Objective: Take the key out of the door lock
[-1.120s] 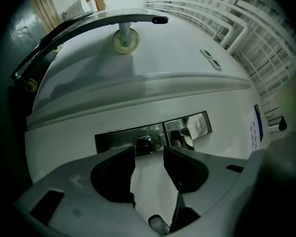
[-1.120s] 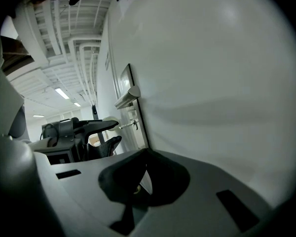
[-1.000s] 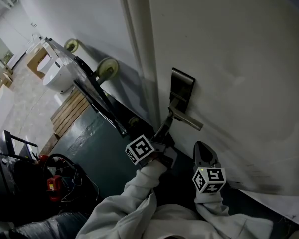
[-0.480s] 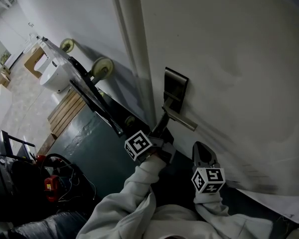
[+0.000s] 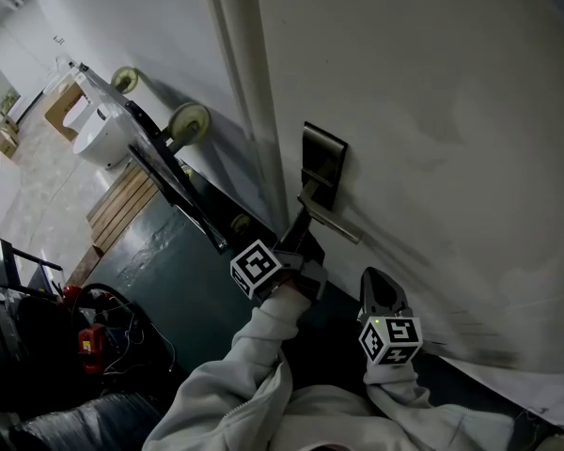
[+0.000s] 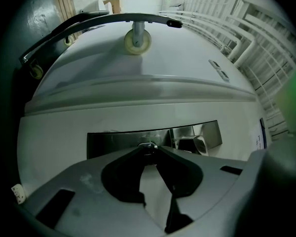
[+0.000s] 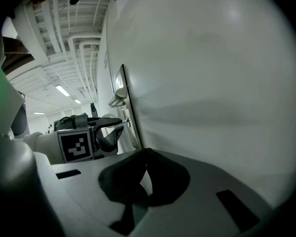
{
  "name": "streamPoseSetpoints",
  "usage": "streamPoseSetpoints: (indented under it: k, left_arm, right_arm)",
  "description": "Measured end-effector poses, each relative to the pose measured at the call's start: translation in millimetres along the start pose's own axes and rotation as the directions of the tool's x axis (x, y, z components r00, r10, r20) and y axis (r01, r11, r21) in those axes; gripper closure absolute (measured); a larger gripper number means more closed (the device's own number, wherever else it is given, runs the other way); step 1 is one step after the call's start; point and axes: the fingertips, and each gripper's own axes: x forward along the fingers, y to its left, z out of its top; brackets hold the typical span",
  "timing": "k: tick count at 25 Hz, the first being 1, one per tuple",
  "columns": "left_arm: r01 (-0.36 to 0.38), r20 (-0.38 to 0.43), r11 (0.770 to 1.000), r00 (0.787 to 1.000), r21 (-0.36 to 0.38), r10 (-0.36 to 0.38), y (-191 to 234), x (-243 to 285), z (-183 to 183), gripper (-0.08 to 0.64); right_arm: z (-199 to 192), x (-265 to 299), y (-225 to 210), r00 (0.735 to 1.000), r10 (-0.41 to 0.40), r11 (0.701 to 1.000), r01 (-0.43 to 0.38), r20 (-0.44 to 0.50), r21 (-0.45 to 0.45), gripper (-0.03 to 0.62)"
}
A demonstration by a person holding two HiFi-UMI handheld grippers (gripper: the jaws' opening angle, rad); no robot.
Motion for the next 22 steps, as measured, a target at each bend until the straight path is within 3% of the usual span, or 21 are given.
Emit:
streamPoseSetpoints:
  k: [2,8,17,22]
  left_arm:
    - [-0.005,0.007,1.000,1.000,0.019,0.005,-3.7,1.1,0.6,0.523]
    - [-0.037,-0.004,0.999,0.999,0.028,0.037,-5.0,2.1,0.0,0.531]
    - [-0.086,-0.024,0.994,0.996,-0.065,0.085,-2.8,0.2,0.5,0.534]
    - [-0.100,-0.011,0.994,0.995,-0.049,0.100,-4.1,-0.9,-0.4,0.534]
  right_arm:
    - [0.8,-1.2,-1.8,1.000,0.000,1.000,0.000,0.001,0.001,0.540]
    - [1.0,-2.6,0.8,1.000,0.017,1.000,-0.017,-0.004,-0.011,0.540]
    - [0.9,-2.1,5.0,0.999,0.036,0.999,-0.036,-0.012,-0.028,0.540]
    - [2.1,-0.4,7.2,0.999,0.048,0.998,-0.048,-0.014,-0.036,0.540]
